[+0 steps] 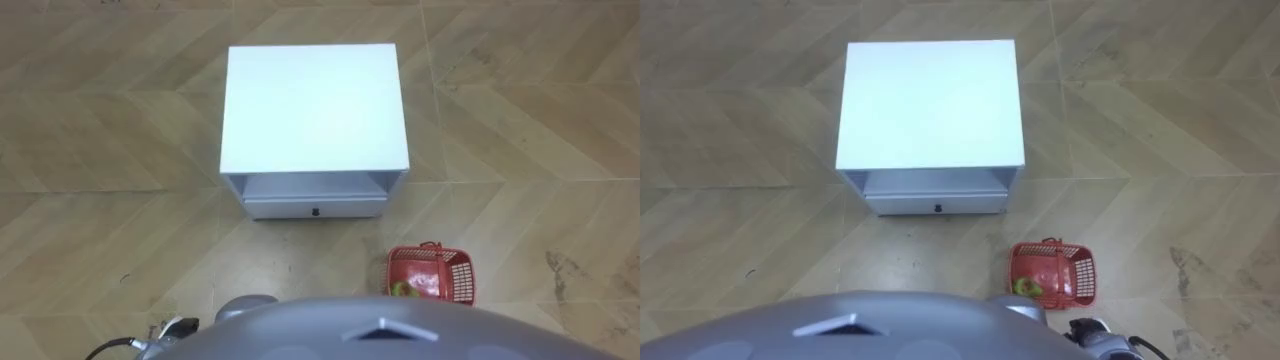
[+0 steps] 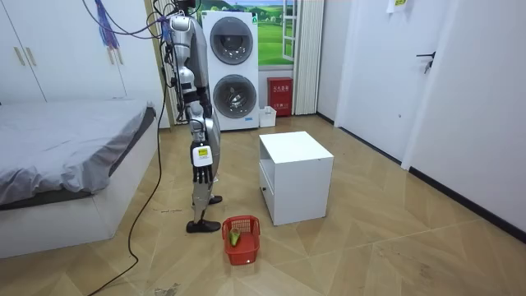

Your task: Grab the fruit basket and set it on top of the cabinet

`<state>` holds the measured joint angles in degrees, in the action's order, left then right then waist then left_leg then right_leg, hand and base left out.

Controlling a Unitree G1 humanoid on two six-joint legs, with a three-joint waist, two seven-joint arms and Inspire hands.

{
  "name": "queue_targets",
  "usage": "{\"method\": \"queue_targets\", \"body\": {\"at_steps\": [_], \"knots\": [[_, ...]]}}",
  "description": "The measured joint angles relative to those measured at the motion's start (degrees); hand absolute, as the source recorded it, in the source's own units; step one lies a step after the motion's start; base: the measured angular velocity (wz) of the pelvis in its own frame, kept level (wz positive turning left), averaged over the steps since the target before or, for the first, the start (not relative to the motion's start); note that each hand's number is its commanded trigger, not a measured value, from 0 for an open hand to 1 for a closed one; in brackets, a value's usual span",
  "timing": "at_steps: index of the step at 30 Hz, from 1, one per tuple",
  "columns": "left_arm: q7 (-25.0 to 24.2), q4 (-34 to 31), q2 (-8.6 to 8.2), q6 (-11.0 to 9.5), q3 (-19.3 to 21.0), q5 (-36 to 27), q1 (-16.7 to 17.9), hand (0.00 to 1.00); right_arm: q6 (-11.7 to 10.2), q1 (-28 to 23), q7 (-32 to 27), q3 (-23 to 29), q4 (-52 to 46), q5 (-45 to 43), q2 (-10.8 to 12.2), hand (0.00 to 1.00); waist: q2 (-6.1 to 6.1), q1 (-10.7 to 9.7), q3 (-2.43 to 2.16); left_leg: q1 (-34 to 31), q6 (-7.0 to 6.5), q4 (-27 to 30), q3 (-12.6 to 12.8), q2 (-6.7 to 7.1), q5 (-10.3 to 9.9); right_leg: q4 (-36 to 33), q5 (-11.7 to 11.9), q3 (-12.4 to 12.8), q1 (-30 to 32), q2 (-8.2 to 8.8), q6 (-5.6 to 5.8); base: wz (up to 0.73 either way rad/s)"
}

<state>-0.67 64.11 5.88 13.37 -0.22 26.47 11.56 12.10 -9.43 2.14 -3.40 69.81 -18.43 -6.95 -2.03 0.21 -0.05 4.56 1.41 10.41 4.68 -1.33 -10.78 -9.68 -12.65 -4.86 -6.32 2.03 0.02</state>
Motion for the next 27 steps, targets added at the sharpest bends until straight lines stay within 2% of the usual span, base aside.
{"method": "queue_targets", "body": {"at_steps": [27], "knots": [[-1.1, 0.0, 0.13, 0.0, 0.1, 0.0, -0.5, 0.0, 0.0, 0.3, 2.3, -0.1, 0.1, -0.2, -0.1, 0.0, 0.35, 0.1, 0.08, 0.1, 0.0, 0.0, 0.1, 0.0, 0.0, 0.0, 0.0, 0.0, 0.0, -0.01, 0.0, 0.0]]}}
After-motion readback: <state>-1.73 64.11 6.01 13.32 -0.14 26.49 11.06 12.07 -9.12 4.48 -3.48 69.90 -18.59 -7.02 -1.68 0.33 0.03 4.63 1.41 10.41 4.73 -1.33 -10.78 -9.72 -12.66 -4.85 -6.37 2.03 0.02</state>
